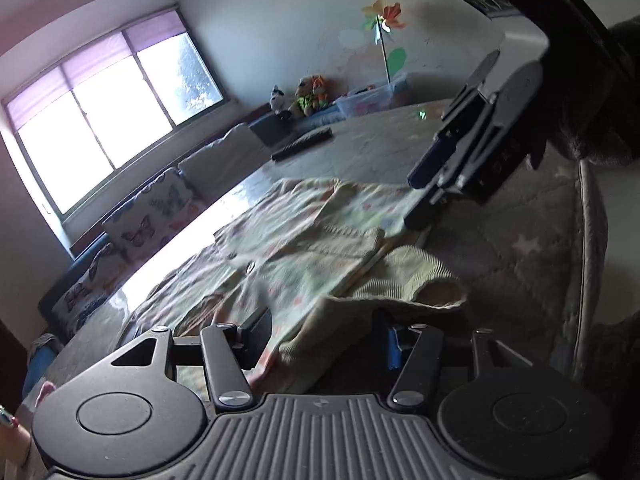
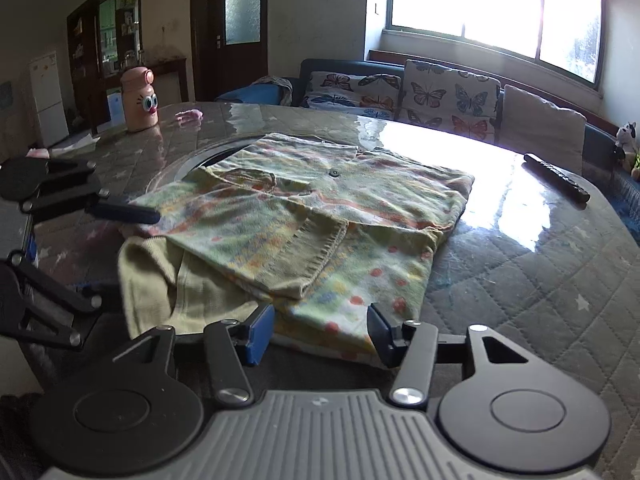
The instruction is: Fold clothes
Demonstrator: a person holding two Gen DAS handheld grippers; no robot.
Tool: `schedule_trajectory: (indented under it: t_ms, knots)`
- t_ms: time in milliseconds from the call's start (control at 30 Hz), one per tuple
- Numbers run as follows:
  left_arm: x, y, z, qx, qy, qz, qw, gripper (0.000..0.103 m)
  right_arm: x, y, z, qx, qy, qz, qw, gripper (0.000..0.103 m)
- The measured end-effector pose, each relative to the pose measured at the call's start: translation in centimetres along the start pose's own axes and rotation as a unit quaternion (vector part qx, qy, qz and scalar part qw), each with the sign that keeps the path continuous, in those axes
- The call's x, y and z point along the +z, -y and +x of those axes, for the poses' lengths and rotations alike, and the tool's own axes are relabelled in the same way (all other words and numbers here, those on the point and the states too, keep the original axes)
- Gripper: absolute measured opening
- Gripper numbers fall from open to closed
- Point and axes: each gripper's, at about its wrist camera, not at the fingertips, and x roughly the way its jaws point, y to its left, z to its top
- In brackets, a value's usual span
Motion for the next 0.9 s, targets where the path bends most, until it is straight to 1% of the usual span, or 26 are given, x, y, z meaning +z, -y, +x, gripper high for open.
schedule_trajectory:
  t_ms: [33,67,133,167,267,367,500,567,600,633,700,733,800,833,900]
  knots:
    - [0.1,-0.4,0.2,-0.007,0.003,-0.010,0.9999,0.043,-0.1,0.0,-0.2,0.000,-0.001,-0.006,1.000,0.055]
    - [0.4,-0.8,0.3,-0.014,0.004,-0.025,0.9996,0.030,-0.2,-0.1,-0.3,0.001,-0.001,-0.012,1.000,0.056]
    - [0.8,-2.0,0.6,-0.016,0.005,-0.059,0.9981,0.025,-0.3,-0.3,-0.6,0.003,0.000,-0.025,1.000,0.058]
    - [1.0,-2.6,0.8,-0.014,0.005,-0.073,0.9972,0.019,-0.3,-0.6,-0.5,0.006,0.004,-0.032,0.999,0.058]
    - [1.7,-4.3,1.3,-0.007,0.004,-0.121,0.9926,0.012,0.0,-1.4,-0.1,0.015,0.016,-0.053,0.998,0.059]
    - [2.1,-5.6,1.7,-0.010,0.002,-0.153,0.9881,0.012,0.2,-2.3,0.3,0.024,0.027,-0.074,0.997,0.059]
    - [2.3,-5.9,1.9,-0.010,-0.002,-0.154,0.9880,0.012,0.6,-3.3,1.1,0.036,0.042,-0.100,0.993,0.059]
    - [2.3,-6.0,2.0,-0.010,-0.004,-0.157,0.9875,0.012,0.9,-3.2,1.4,0.042,0.038,-0.094,0.994,0.057]
    - [2.2,-6.1,1.9,-0.012,-0.004,-0.160,0.9870,0.012,1.1,-3.2,1.6,0.046,0.036,-0.091,0.994,0.051]
    - [2.2,-6.1,1.9,-0.013,-0.004,-0.162,0.9866,0.012,1.2,-3.1,1.7,0.049,0.034,-0.088,0.994,0.042]
    - [2.0,-6.2,1.5,-0.014,-0.006,-0.162,0.9866,0.015,1.6,-3.1,2.1,0.055,0.030,-0.082,0.995,0.026]
    - [1.8,-6.2,1.2,-0.014,-0.007,-0.161,0.9868,0.016,1.7,-3.1,2.2,0.058,0.028,-0.079,0.995,0.025]
    - [1.4,-6.2,0.5,-0.010,-0.007,-0.156,0.9877,0.030,2.0,-3.0,2.6,0.064,0.024,-0.072,0.995,0.020]
    - [1.1,-6.2,0.0,-0.006,-0.006,-0.152,0.9884,0.034,2.2,-3.0,2.7,0.068,0.022,-0.069,0.995,0.018]
    - [0.4,-6.3,-0.8,0.003,-0.009,-0.143,0.9897,0.047,2.6,-2.6,2.8,0.071,0.022,-0.057,0.996,0.017]
